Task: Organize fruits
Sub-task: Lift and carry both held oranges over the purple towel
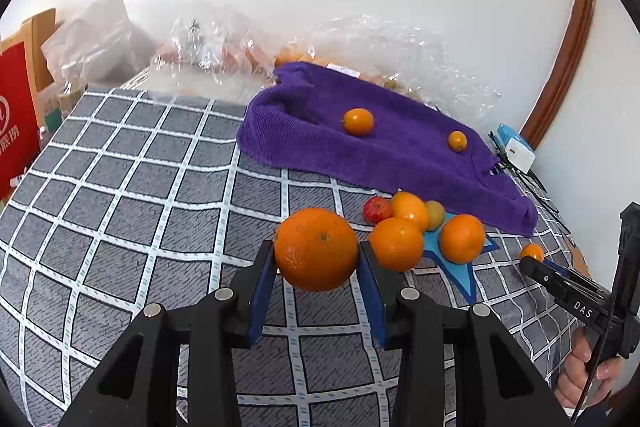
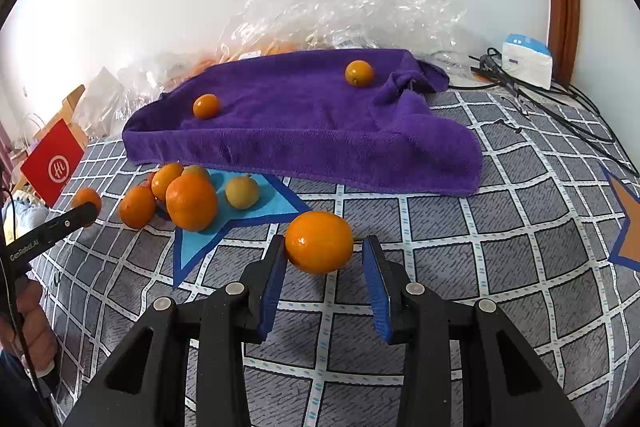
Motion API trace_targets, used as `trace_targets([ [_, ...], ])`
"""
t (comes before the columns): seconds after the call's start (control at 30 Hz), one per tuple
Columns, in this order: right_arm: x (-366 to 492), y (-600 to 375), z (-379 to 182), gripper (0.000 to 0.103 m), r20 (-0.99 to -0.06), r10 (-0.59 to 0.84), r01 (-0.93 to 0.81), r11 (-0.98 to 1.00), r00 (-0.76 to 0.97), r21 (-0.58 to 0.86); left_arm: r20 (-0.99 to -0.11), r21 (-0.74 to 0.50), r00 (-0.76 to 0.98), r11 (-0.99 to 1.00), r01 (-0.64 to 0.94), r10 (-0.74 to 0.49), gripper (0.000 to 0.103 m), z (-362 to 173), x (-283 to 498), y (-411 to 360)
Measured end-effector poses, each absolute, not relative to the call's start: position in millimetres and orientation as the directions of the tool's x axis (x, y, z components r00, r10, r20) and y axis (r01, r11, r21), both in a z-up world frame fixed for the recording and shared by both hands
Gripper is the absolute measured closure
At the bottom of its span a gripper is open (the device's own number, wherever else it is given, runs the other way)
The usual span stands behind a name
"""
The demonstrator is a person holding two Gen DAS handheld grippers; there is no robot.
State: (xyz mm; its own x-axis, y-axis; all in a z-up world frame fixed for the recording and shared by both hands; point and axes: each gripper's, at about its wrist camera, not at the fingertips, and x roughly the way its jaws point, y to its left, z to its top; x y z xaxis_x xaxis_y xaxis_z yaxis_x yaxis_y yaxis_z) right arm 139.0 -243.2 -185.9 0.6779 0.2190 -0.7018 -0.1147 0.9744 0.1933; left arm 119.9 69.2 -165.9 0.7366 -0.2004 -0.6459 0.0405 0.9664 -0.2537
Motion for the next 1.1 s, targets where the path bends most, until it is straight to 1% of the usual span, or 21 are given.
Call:
trace_targets([
  [0.2, 142, -245, -187, 0.064, -0.71, 0.211, -0.1, 0.976, 0.672, 0.196, -0.623, -0.29, 0.746, 0.955, 0.059, -0.235, 0.065, -162, 118, 71],
  [0.33, 140, -241, -186, 0.064, -0.715, 0.177, -0.094, 0.983, 0.676, 0.155, -0.63, -0.289, 0.745, 0.957, 0.035, -0.218, 0.065, -161, 118, 75],
  [0.47, 136, -241, -180, 0.064, -0.711, 0.167, -0.093, 0.985, 0.683, 0.143, -0.605, -0.309, 0.764, 0.95, 0.037, -0.226, 0.065, -153, 111, 84],
  [0.57, 134, -245, -170, 0.064, -0.697, 0.179, -0.089, 0.982, 0.694, 0.164, -0.597, -0.297, 0.773, 0.954, 0.037, -0.216, 0.065, -141, 109, 89],
  [0.77, 146, -253, -134, 0.064, -0.648, 0.147, -0.075, 0.988, 0.747, 0.139, -0.556, -0.245, 0.812, 0.968, 0.043, -0.177, 0.065, -104, 120, 90],
  [0.9, 169, -256, -114, 0.064, -0.632, 0.096, -0.04, 0.994, 0.769, 0.101, -0.538, -0.181, 0.832, 0.982, 0.048, -0.14, 0.065, -83, 143, 81],
  [1.1, 212, -257, -99, 0.064, -0.617, 0.072, -0.012, 0.995, 0.783, 0.101, -0.52, -0.199, 0.84, 0.978, 0.057, -0.155, 0.065, -69, 178, 69],
])
